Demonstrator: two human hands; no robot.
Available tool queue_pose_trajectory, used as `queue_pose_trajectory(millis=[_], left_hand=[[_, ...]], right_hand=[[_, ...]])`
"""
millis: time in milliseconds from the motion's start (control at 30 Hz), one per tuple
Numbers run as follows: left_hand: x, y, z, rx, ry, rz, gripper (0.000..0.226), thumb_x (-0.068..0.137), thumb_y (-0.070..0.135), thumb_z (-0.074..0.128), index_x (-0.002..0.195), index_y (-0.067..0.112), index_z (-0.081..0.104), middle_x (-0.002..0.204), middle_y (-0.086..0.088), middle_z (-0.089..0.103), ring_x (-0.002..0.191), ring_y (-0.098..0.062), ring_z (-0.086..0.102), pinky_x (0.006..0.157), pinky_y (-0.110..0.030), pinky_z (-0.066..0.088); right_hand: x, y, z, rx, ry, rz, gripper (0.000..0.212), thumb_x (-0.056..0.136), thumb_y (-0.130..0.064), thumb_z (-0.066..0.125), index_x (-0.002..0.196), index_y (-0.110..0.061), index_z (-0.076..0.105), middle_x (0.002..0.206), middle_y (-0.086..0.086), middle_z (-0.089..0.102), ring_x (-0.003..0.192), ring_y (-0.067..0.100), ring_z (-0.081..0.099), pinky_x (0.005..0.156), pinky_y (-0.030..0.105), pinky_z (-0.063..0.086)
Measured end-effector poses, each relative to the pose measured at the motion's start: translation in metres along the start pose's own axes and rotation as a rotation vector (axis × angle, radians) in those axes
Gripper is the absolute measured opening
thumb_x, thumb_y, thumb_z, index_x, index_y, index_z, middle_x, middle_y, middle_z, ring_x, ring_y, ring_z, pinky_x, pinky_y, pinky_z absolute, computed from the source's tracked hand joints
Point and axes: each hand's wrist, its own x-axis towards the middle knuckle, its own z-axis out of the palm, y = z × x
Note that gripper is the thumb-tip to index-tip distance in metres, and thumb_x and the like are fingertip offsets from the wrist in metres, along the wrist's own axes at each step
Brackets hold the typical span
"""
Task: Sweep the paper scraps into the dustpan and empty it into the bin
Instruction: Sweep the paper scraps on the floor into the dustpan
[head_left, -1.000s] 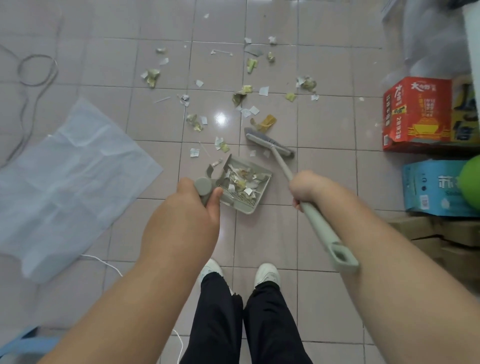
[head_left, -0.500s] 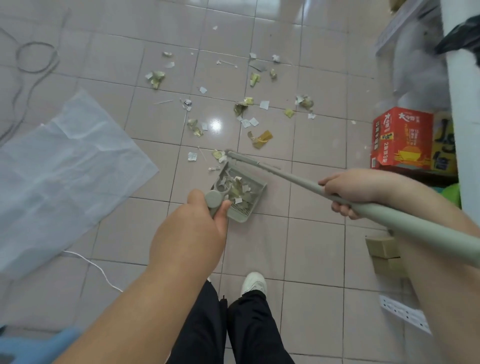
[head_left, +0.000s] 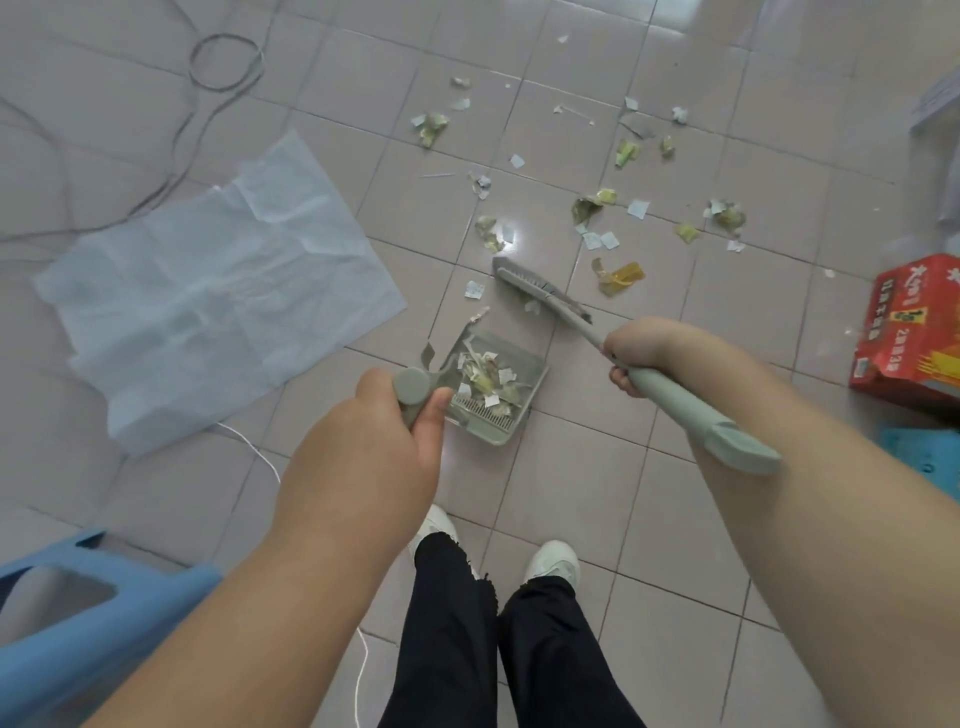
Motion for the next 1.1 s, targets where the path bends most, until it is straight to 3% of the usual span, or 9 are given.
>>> queue_pose_trajectory(millis=[133,267,367,433,600,767,933,1000,1100], left_hand=[[0.014,-0.010,-0.005,0.018,0.013,-0.039,0.040,0.092,0.050,0.035,0.088,0.011,0.042,0.064,0.000,0.049,0.063,-0.028,0.047,0.055,-0.034,0.036],[0.033,-0.010,-0.012,0.025,0.014,-0.034,0.039,0.092,0.049,0.036,0.087,0.011,0.041,0.061,0.001,0.046,0.059,-0.025,0.043,0.051,-0.033,0.030],[0.043,-0.008,-0.014,0.034,0.006,-0.020,0.038,0.092,0.049,0.036,0.087,0.011,0.040,0.061,0.002,0.044,0.059,-0.025,0.043,0.053,-0.033,0.032],[0.047,-0.008,-0.015,0.041,0.000,-0.011,0.038,0.092,0.049,0.036,0.087,0.012,0.038,0.060,0.002,0.042,0.059,-0.026,0.043,0.053,-0.033,0.031],[0.058,-0.007,-0.019,0.044,-0.009,0.010,0.036,0.093,0.048,0.036,0.086,0.012,0.035,0.058,0.004,0.038,0.062,-0.027,0.042,0.056,-0.032,0.032],[0.063,-0.006,-0.020,0.032,-0.027,0.026,0.037,0.093,0.049,0.035,0.087,0.013,0.037,0.060,0.004,0.039,0.063,-0.028,0.044,0.057,-0.032,0.035],[0.070,-0.007,-0.022,0.031,-0.033,0.054,0.036,0.093,0.049,0.034,0.087,0.013,0.036,0.059,0.005,0.037,0.062,-0.026,0.042,0.057,-0.031,0.034],[0.073,-0.007,-0.023,0.016,-0.040,0.070,0.036,0.093,0.048,0.035,0.087,0.013,0.037,0.059,0.005,0.039,0.062,-0.027,0.043,0.057,-0.031,0.034],[0.077,-0.005,-0.023,-0.003,-0.057,0.095,0.037,0.093,0.049,0.036,0.086,0.013,0.038,0.059,0.004,0.042,0.059,-0.025,0.042,0.055,-0.031,0.033]], right_hand=[[0.001,-0.005,0.019,-0.065,-0.052,0.023,0.016,0.097,-0.007,0.029,0.101,-0.002,0.044,0.063,0.012,0.046,0.020,0.016,0.044,0.031,0.015,0.041],[-0.018,0.014,0.025,-0.220,-0.076,-0.028,0.032,0.094,-0.001,0.030,0.119,0.003,0.050,0.064,0.013,0.045,0.047,0.022,0.045,0.042,0.024,0.040],[-0.050,0.027,0.016,-0.209,-0.103,-0.034,0.039,0.095,-0.002,0.031,0.131,-0.007,0.045,0.061,0.013,0.045,0.028,0.016,0.046,0.038,0.015,0.040],[-0.069,0.032,0.003,-0.150,-0.078,-0.029,0.039,0.096,-0.005,0.035,0.132,-0.016,0.044,0.060,0.012,0.046,0.019,0.009,0.040,0.031,0.010,0.036],[-0.074,0.016,-0.011,-0.060,0.017,-0.032,0.040,0.096,-0.006,0.036,0.133,-0.020,0.044,0.063,0.012,0.044,0.028,0.012,0.043,0.030,0.010,0.036],[-0.039,-0.016,0.016,-0.076,0.012,-0.041,0.040,0.097,-0.003,0.030,0.134,-0.004,0.043,0.062,0.013,0.046,0.050,0.020,0.043,0.049,0.027,0.039],[-0.039,-0.016,0.050,-0.041,-0.078,0.059,0.041,0.097,-0.003,0.028,0.135,-0.003,0.044,0.066,0.012,0.044,0.051,0.020,0.042,0.040,0.020,0.042],[-0.050,-0.008,0.052,-0.065,-0.104,0.040,0.041,0.096,-0.003,0.028,0.133,-0.005,0.044,0.064,0.012,0.046,0.045,0.020,0.046,0.045,0.023,0.041],[-0.067,-0.004,0.028,-0.035,-0.081,0.017,0.039,0.096,-0.004,0.032,0.131,-0.012,0.046,0.062,0.011,0.044,0.021,0.010,0.042,0.033,0.010,0.038]])
